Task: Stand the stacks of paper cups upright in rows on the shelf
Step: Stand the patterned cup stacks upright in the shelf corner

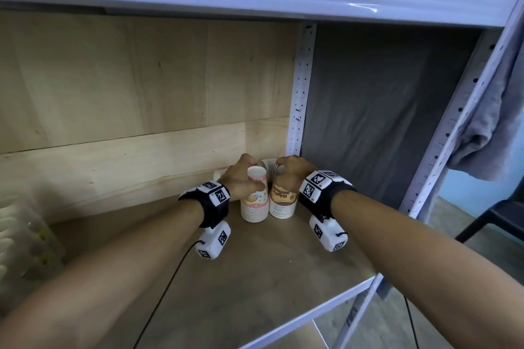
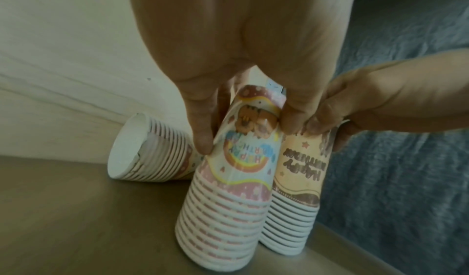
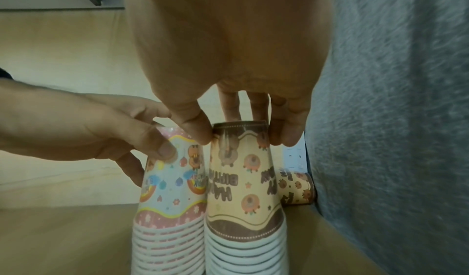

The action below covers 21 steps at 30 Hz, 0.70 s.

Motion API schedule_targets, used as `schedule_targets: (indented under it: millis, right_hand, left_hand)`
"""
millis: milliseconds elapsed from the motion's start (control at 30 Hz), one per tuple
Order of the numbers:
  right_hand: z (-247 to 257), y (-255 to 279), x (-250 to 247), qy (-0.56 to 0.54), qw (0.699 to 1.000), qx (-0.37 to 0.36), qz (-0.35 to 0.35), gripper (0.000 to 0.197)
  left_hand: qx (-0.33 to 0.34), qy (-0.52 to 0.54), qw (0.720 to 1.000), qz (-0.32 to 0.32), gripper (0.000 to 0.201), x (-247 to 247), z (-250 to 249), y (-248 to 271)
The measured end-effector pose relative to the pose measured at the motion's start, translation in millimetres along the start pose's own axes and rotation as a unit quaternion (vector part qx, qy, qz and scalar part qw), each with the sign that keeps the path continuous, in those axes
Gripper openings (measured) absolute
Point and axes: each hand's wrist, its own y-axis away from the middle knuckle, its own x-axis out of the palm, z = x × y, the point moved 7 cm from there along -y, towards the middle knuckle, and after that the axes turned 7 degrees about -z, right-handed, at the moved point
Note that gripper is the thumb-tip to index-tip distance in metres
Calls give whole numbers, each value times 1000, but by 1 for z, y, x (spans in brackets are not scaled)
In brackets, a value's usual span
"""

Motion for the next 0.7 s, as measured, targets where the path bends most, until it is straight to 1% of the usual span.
schedule_targets:
  millis: [33, 133, 233, 267, 333, 400, 433, 567, 633, 667, 700]
  right_hand:
    - [-2, -1, -1, -5, 1000, 3, -3, 5]
    - [-5, -5, -1, -3, 1000, 23, -18, 21]
    - [-6, -9, -3, 11, 998, 41, -37, 18]
    - [-6, -11, -3, 14, 998, 48, -41, 21]
    - [-7, -13, -3, 20, 997, 56, -48, 21]
    - [-7, -16, -2, 28, 996, 61, -50, 15]
    - [-5, -17, -2, 43, 996, 67, -43, 15]
    - [0, -21, 2, 74, 994, 73, -18, 25]
    - [4, -20, 0, 92, 993, 71, -3, 18]
    - [7, -22, 1, 93, 994, 51, 12, 13]
    - [11, -23, 1, 77, 996, 35, 29, 16]
  left_hand:
    - [4, -5, 1000, 7, 54, -1, -2, -1]
    - [13, -32, 999, 33, 48, -3, -12, -2]
    - [23, -55, 997, 53, 38, -6, -25, -1]
    - [25, -70, 995, 60, 36, -7, -29, -1]
    - [40, -112, 990, 75, 38, -7, -37, -1]
    - [56, -163, 981, 93, 41, -6, -43, -1]
    - [62, -184, 976, 99, 41, -5, -44, -2]
    - [65, -231, 965, 108, 40, -10, -49, -1]
    - [69, -254, 957, 122, 40, -15, -52, 1]
    - [67, -272, 951, 131, 41, -18, -53, 4]
    - [63, -285, 946, 139, 45, -21, -52, 5]
